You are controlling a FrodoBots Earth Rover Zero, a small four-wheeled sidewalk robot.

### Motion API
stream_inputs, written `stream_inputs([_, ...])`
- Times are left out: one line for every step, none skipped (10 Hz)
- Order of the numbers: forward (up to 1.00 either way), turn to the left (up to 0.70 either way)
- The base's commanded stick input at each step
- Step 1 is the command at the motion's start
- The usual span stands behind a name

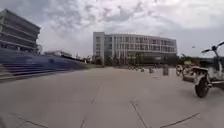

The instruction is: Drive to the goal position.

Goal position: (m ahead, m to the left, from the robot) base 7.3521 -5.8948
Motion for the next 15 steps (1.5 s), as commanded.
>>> stream_inputs([0.70, 0.00])
stream_inputs([0.70, 0.00])
stream_inputs([0.70, 0.00])
stream_inputs([0.70, 0.00])
stream_inputs([0.70, 0.00])
stream_inputs([0.70, 0.00])
stream_inputs([0.70, 0.00])
stream_inputs([0.70, 0.00])
stream_inputs([0.70, 0.00])
stream_inputs([0.70, 0.00])
stream_inputs([0.70, 0.00])
stream_inputs([0.70, 0.00])
stream_inputs([0.70, 0.00])
stream_inputs([0.70, 0.00])
stream_inputs([0.70, 0.00])
